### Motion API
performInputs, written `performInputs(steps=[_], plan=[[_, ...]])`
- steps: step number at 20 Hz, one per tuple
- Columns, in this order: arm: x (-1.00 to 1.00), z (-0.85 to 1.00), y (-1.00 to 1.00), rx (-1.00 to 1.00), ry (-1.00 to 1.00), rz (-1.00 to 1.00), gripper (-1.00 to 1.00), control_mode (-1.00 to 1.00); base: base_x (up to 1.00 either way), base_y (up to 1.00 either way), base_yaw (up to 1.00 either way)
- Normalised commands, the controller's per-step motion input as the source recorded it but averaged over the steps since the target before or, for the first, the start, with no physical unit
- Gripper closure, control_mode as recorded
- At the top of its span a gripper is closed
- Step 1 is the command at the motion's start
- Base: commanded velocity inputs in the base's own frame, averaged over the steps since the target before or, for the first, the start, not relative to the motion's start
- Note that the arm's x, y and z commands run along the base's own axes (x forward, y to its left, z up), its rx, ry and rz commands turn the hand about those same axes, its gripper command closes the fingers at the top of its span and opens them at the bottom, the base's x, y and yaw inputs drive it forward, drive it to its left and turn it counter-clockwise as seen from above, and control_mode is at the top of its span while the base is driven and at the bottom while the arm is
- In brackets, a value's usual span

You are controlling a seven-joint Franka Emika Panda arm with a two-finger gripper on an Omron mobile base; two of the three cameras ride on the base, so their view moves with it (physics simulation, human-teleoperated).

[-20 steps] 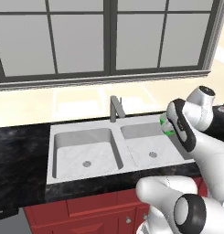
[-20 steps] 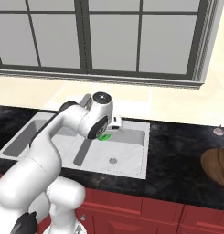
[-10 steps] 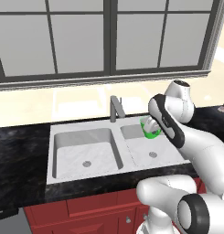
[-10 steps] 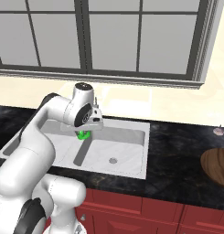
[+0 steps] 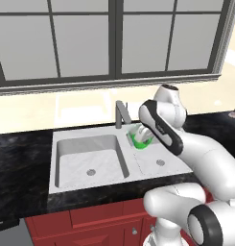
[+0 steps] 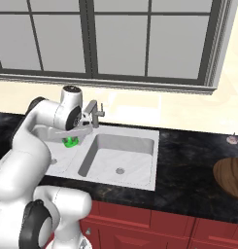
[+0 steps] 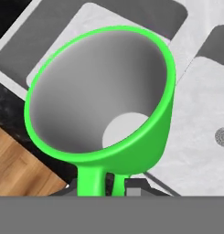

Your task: Pick the mug and place it in the sink. Pick the bowl and place it in the open cabinet and then close the cabinet.

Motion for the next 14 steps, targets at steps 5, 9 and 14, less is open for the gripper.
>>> performInputs(steps=[5, 9, 14], plan=[[0.0, -0.15, 0.64, 0.0, 0.0, 0.07, 1.0, -1.0, 0.0, 0.0, 0.0], [0.02, -0.17, 0.66, 0.0, 0.0, 0.04, 1.0, -1.0, 0.0, 0.0, 0.0], [0.18, -0.22, 0.72, 0.01, 0.02, 0.0, 1.0, -1.0, 0.0, 0.0, 0.0]])
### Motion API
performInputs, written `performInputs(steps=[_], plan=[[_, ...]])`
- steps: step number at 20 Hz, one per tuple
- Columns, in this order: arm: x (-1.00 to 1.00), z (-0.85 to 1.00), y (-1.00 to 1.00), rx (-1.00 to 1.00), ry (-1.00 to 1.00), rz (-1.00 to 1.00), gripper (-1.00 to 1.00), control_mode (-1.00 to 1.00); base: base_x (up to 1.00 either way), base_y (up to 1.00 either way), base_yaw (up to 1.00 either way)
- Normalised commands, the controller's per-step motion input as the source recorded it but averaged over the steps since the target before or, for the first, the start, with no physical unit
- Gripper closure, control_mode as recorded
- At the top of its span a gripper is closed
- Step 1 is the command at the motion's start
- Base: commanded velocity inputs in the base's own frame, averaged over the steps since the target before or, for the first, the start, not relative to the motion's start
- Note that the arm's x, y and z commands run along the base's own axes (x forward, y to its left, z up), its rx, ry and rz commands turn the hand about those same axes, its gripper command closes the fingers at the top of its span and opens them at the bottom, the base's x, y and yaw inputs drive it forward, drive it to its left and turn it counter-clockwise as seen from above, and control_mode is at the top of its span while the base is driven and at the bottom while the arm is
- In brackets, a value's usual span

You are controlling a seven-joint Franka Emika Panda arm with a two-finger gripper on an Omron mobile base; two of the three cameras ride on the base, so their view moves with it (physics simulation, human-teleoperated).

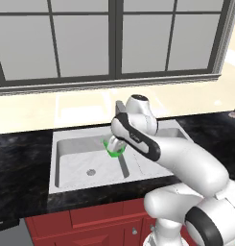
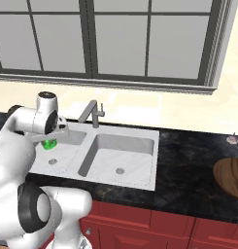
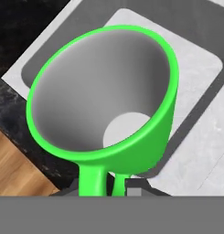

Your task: Pick the mug and place it in the sink. Pick the bowl and place it in the open cabinet and then close the cabinet.

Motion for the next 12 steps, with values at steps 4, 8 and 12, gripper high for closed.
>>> performInputs(steps=[4, 8, 12], plan=[[0.08, -0.22, 0.56, 0.0, 0.0, 0.0, 1.0, -1.0, 0.0, 0.0, 0.0], [0.14, -0.3, 0.56, 0.0, 0.0, 0.0, 1.0, -1.0, 0.0, 0.0, 0.0], [0.15, -0.28, 0.4, 0.04, 0.0, 0.0, 1.0, -1.0, 0.0, 0.0, 0.0]])
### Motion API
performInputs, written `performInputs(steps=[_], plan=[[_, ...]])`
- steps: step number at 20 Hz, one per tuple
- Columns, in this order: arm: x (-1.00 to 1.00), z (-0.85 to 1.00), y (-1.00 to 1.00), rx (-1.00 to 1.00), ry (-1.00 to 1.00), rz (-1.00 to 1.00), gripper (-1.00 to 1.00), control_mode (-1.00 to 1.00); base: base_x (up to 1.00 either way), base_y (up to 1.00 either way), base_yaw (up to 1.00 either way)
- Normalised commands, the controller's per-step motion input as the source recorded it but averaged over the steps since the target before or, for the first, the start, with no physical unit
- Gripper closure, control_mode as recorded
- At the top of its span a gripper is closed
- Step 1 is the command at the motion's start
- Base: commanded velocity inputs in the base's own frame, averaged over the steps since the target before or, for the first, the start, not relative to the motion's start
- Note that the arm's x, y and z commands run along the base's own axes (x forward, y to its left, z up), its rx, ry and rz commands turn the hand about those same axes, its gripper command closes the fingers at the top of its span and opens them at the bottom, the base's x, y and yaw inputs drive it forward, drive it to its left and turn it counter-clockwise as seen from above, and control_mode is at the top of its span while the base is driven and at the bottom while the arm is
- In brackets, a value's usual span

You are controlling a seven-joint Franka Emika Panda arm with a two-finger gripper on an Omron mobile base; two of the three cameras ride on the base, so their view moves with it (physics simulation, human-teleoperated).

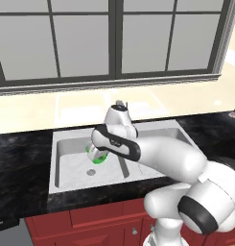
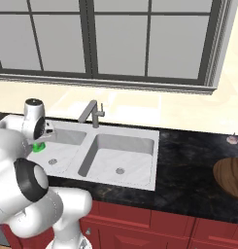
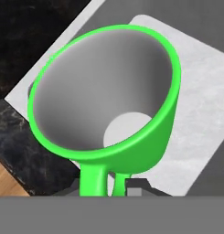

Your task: Pick the mug and place it in the sink. Pick the bowl and place it in the open cabinet and then close the cabinet.

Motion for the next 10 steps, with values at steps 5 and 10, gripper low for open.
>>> performInputs(steps=[5, 10], plan=[[0.05, -0.27, 0.08, 0.12, 0.0, 0.0, 1.0, -1.0, 0.0, 0.0, 0.0], [0.0, -0.21, 0.0, 0.17, 0.0, 0.0, 1.0, -1.0, 0.0, 0.0, 0.0]])
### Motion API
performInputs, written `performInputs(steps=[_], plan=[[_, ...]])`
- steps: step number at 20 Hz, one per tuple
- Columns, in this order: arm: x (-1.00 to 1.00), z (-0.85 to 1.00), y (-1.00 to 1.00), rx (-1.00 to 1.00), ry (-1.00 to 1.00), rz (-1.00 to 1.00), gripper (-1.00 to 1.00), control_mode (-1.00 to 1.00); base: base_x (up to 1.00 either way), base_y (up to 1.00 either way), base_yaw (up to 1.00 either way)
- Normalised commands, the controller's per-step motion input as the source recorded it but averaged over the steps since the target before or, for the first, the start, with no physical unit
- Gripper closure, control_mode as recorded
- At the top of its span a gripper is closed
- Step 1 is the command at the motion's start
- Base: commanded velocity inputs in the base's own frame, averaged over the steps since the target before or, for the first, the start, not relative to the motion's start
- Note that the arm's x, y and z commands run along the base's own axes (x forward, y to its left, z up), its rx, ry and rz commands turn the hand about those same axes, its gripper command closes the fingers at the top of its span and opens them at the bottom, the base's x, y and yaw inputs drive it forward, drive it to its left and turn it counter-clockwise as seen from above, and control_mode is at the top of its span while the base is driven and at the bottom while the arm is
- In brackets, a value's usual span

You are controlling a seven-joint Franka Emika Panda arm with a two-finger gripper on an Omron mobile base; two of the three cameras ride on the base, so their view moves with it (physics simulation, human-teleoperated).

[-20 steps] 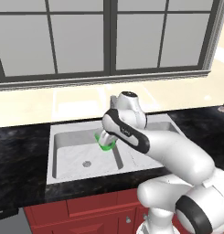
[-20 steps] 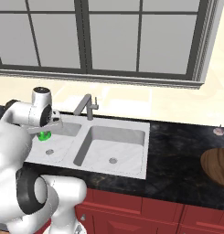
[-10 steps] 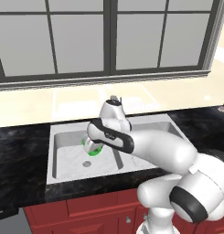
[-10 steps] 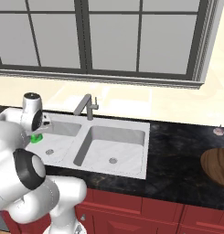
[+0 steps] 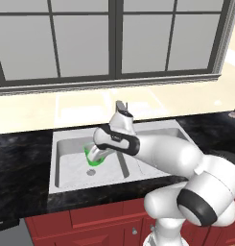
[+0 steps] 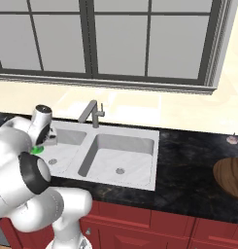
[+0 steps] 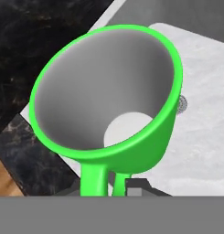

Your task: Pick the mug and place it in the sink. Pick the bowl and place it in the open cabinet and then close the cabinet.

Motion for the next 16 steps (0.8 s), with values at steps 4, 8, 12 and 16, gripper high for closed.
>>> performInputs(steps=[4, 8, 12, 16], plan=[[0.0, -0.2, 0.0, 0.07, 0.0, 0.0, 1.0, -1.0, 0.0, 0.0, 0.0], [0.0, -0.29, 0.03, 0.0, 0.0, 0.0, 1.0, -1.0, 0.0, 0.0, 0.0], [0.01, -0.27, 0.0, 0.0, 0.0, 0.0, 1.0, -1.0, 0.0, 0.0, 0.0], [0.11, -0.26, 0.09, 0.03, 0.01, 0.0, 1.0, -1.0, 0.0, 0.0, 0.0]])
